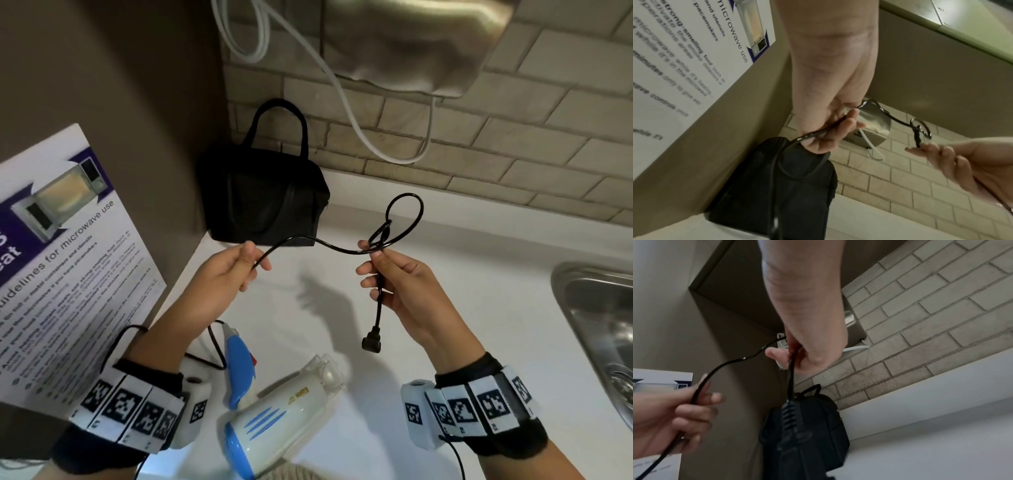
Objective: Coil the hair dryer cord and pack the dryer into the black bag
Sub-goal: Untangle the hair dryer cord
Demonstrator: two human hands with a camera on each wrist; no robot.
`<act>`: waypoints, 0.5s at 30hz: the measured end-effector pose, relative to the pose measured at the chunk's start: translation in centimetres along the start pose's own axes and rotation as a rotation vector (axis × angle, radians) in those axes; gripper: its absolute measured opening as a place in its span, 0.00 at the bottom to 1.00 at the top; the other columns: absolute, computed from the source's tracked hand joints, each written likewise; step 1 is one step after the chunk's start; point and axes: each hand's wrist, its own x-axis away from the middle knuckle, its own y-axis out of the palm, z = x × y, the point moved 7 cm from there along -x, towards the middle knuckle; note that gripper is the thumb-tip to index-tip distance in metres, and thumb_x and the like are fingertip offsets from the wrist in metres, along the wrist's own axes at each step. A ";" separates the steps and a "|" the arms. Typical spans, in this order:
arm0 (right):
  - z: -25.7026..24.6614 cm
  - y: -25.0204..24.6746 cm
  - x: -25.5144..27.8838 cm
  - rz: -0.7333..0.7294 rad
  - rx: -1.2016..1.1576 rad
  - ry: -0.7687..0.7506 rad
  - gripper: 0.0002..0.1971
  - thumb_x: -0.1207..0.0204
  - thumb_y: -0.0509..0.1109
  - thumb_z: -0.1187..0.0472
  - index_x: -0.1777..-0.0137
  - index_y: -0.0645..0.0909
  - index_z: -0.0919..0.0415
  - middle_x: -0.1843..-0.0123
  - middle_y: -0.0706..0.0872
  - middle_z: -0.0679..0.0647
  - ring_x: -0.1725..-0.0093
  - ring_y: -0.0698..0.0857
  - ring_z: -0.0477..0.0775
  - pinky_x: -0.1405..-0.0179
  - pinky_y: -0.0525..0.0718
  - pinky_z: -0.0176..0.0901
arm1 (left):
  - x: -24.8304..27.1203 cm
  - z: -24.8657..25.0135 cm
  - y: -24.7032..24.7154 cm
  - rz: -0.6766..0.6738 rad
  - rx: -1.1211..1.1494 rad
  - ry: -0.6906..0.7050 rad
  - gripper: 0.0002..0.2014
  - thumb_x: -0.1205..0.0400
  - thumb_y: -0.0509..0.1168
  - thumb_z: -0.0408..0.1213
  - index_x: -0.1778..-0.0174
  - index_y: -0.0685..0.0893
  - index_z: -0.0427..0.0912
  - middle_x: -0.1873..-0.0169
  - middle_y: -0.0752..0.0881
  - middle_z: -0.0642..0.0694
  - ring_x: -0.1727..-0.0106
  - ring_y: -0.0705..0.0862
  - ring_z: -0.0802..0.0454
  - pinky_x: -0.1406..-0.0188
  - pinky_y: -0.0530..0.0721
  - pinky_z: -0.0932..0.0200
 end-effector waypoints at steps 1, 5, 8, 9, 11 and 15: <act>0.1 0.0 0.0 0.008 -0.002 0.011 0.12 0.18 0.65 0.58 0.40 0.86 0.57 0.63 0.88 0.50 0.67 0.83 0.46 0.66 0.78 0.35 | 0.3 0.6 0.4 -0.056 0.029 0.020 0.27 0.19 0.46 0.65 0.60 0.84 0.53 0.78 0.73 0.57 0.69 0.73 0.59 0.58 0.74 0.60; 1.0 -0.1 0.0 0.038 0.042 0.064 0.11 0.19 0.68 0.57 0.43 0.88 0.58 0.64 0.89 0.51 0.69 0.83 0.46 0.68 0.79 0.35 | 1.0 3.3 0.6 -0.136 0.088 0.115 0.22 0.23 0.55 0.64 0.62 0.84 0.52 0.75 0.73 0.57 0.63 0.75 0.51 0.55 0.77 0.70; 1.8 0.1 0.0 0.005 0.144 0.101 0.11 0.18 0.66 0.58 0.44 0.87 0.60 0.62 0.89 0.53 0.66 0.85 0.48 0.64 0.82 0.37 | 0.7 4.6 -0.4 -0.041 0.128 0.168 0.17 0.17 0.58 0.53 0.65 0.83 0.49 0.76 0.73 0.56 0.65 0.76 0.54 0.54 0.76 0.65; 2.1 0.2 -0.1 -0.019 0.184 0.119 0.11 0.18 0.65 0.59 0.43 0.86 0.61 0.61 0.90 0.54 0.64 0.86 0.49 0.60 0.84 0.38 | 0.6 5.0 -0.8 -0.018 0.155 0.192 0.17 0.15 0.57 0.50 0.64 0.82 0.46 0.77 0.73 0.56 0.68 0.74 0.57 0.55 0.75 0.64; 2.7 0.1 -0.2 -0.069 0.296 0.152 0.10 0.18 0.65 0.61 0.42 0.85 0.62 0.57 0.92 0.56 0.57 0.89 0.51 0.47 0.87 0.45 | 0.5 6.0 -1.1 0.012 0.149 0.236 0.16 0.13 0.55 0.43 0.61 0.83 0.41 0.77 0.74 0.55 0.71 0.72 0.60 0.62 0.74 0.68; 1.1 -0.7 0.1 -0.040 0.873 0.131 0.13 0.21 0.64 0.63 0.39 0.82 0.59 0.48 0.89 0.53 0.49 0.87 0.57 0.44 0.81 0.43 | 0.7 7.5 -0.1 -0.029 0.059 0.291 0.15 0.12 0.54 0.40 0.58 0.85 0.42 0.76 0.78 0.53 0.72 0.72 0.59 0.68 0.73 0.70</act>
